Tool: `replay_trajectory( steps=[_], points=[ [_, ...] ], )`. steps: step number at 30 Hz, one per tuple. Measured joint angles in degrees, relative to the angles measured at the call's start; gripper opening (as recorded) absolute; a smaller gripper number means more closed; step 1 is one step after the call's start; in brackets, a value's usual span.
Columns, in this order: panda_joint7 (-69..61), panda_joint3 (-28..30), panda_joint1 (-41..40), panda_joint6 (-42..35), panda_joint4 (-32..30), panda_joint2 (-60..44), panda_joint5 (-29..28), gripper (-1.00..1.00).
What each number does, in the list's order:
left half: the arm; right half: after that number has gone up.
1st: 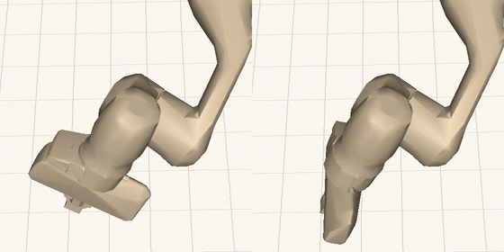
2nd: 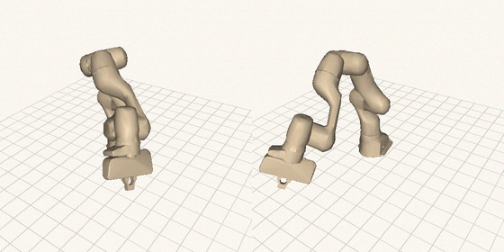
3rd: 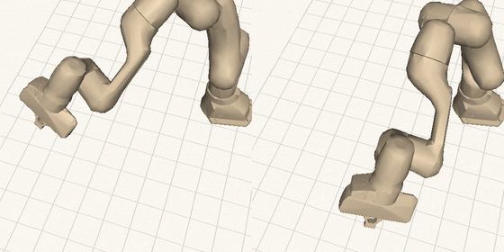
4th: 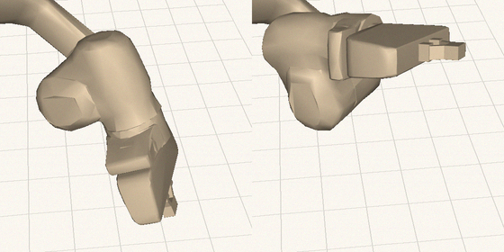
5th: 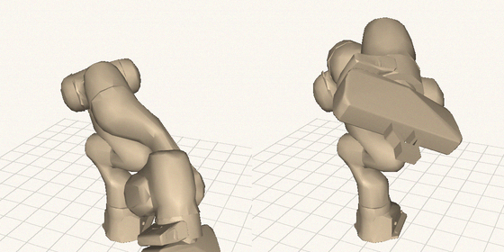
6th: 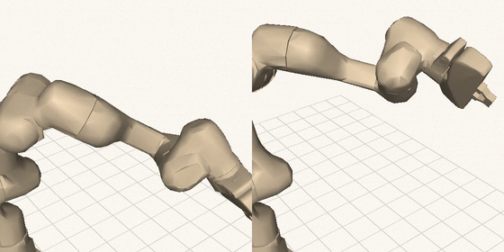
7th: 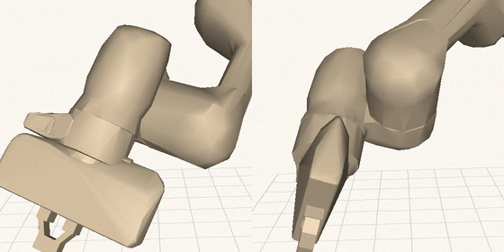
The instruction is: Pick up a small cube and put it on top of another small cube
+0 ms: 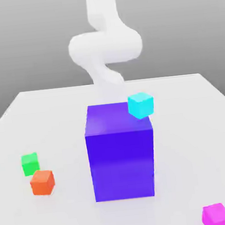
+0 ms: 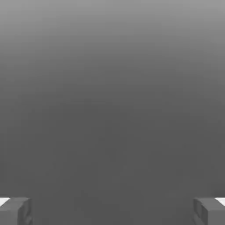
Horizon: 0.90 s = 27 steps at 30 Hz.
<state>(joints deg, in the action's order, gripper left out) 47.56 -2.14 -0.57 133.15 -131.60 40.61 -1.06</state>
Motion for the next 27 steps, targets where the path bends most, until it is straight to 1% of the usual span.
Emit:
replay_trajectory(
  steps=[8,14,21,27],
  points=[
    [6.18,-6.8,-1.37,4.45,0.57,-16.9,-4.22,0.0],
    [11.35,-10.51,-0.93,7.65,1.01,-29.42,-8.23,0.0],
    [16.88,-12.64,2.09,11.44,1.5,-43.93,-12.16,0.0],
    [19.79,-13.64,4.78,15.06,1.79,-55.88,-12.92,0.0]
  ],
)
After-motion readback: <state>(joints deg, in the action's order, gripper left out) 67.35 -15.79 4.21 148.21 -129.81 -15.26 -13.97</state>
